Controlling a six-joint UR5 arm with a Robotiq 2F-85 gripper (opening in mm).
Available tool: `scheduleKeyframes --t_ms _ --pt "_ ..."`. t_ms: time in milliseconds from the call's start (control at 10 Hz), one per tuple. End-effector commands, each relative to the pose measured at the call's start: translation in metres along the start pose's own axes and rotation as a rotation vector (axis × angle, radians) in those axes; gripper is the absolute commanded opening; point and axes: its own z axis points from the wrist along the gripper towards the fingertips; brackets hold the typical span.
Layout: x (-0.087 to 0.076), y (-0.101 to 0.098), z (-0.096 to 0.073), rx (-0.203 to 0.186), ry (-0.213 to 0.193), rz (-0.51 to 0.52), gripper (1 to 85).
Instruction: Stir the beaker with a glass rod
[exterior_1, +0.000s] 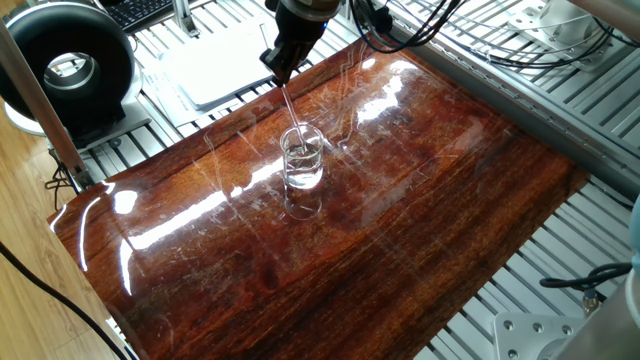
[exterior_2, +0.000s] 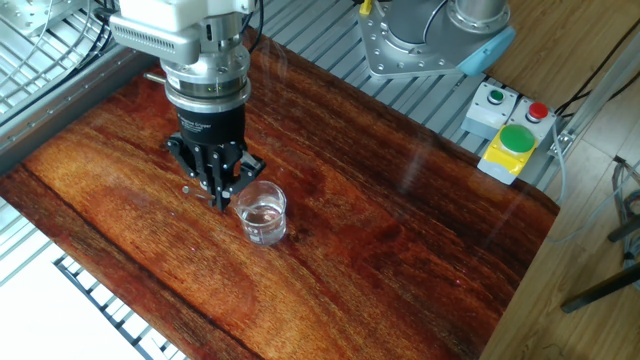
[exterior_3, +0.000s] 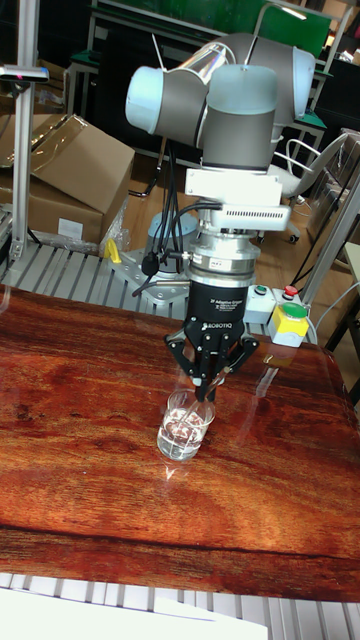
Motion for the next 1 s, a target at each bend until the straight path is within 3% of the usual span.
scheduleKeyframes --t_ms 0,900 --pt "-0.0004 0.0003 0.0 -0.005 0.001 0.014 1.0" --pt "-0.0076 -0.0041 0.0061 0.019 0.001 0.031 1.0"
